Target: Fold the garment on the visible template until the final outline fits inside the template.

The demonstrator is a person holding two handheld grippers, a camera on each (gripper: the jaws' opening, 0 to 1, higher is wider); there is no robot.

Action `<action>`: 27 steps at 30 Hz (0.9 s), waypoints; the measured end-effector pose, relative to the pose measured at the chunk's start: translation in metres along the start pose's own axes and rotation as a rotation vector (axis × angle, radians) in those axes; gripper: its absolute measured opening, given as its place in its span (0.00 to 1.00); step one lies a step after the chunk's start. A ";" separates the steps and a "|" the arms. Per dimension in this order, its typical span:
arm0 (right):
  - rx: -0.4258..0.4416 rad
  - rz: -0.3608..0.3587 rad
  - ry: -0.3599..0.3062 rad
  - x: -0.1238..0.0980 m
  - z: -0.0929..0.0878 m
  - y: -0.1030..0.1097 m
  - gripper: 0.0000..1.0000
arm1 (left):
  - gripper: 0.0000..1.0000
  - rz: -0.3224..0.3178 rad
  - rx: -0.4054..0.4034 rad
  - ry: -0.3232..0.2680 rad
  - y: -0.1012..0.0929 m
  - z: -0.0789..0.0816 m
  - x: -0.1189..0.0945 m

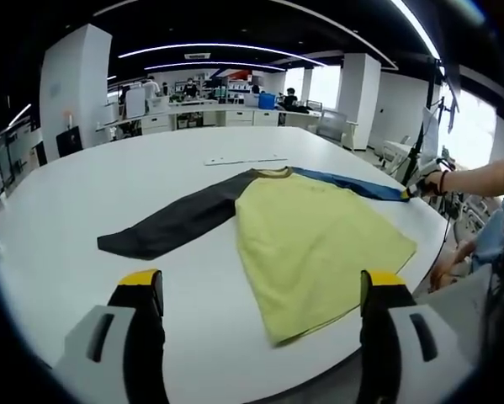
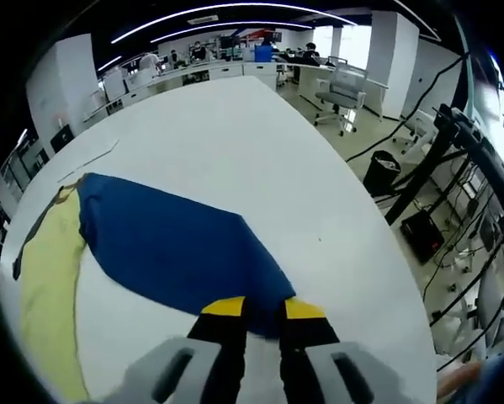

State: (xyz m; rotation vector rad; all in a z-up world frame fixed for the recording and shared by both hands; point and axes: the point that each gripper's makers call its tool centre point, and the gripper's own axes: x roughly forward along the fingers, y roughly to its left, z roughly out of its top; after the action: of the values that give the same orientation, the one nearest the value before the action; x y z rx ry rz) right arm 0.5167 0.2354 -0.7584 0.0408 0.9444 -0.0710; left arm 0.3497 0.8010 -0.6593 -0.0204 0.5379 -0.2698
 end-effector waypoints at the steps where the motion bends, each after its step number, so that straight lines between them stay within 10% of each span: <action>1: -0.038 0.006 0.006 0.002 0.001 0.001 0.00 | 0.95 0.000 0.000 0.000 0.001 0.000 -0.001; 27: -0.069 -0.031 -0.012 0.001 0.061 -0.018 0.00 | 0.99 0.024 0.002 0.009 0.002 0.000 -0.001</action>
State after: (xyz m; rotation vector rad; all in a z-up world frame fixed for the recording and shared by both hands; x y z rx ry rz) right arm 0.5650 0.2130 -0.7231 -0.0382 0.9351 -0.0665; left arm 0.3495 0.8033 -0.6587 -0.0111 0.5469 -0.2467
